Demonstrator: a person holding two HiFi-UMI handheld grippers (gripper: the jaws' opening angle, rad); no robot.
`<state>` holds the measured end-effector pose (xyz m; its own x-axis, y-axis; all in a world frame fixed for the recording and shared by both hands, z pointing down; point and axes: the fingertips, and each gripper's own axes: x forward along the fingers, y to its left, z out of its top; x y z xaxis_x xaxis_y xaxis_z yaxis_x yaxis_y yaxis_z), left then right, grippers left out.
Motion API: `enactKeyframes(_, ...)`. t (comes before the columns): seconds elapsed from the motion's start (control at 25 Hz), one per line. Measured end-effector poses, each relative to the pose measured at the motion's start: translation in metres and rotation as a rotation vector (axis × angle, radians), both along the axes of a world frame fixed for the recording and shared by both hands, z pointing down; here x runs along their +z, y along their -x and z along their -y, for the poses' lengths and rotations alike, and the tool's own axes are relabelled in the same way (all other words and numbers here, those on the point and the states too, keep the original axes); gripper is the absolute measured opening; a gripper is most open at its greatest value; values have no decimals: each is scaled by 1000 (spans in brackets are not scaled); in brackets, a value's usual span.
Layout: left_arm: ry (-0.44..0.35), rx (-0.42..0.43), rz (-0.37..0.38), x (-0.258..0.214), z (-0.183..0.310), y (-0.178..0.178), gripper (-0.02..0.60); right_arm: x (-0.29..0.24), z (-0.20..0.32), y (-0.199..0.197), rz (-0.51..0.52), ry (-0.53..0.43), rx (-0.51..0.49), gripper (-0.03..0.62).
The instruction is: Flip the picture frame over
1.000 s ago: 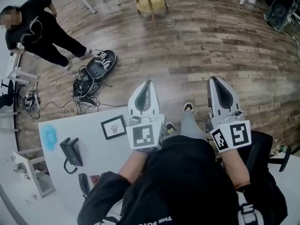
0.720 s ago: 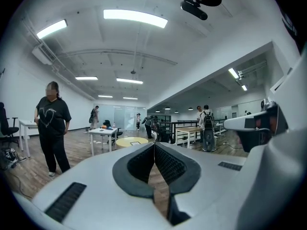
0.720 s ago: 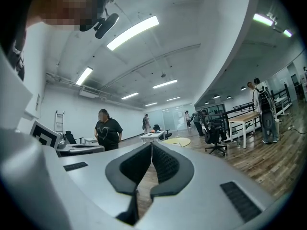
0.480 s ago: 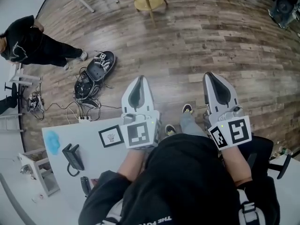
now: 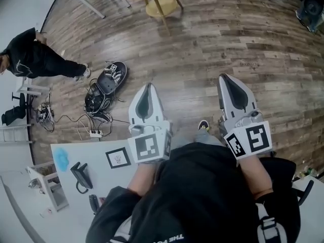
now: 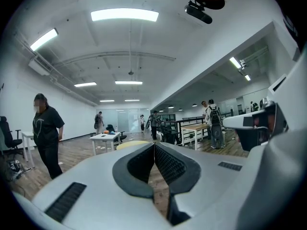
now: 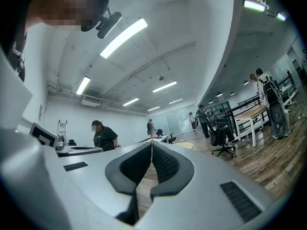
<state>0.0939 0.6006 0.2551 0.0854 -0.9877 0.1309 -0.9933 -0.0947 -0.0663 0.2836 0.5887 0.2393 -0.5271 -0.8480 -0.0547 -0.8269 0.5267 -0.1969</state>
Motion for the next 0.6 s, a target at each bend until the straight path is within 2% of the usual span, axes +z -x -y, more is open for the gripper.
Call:
enactKeyframes(0.24,12,-14,16,0,29,1,23,5,33,-5,19,21,5,20)
enactKeyframes(0.4,7,18,4,3,54,-1,23,10,55,3,17,36,4,20)
enactKeyframes(0.6,-2,50,-8,8,90,18,23,15,89,25,-8,49,18,20)
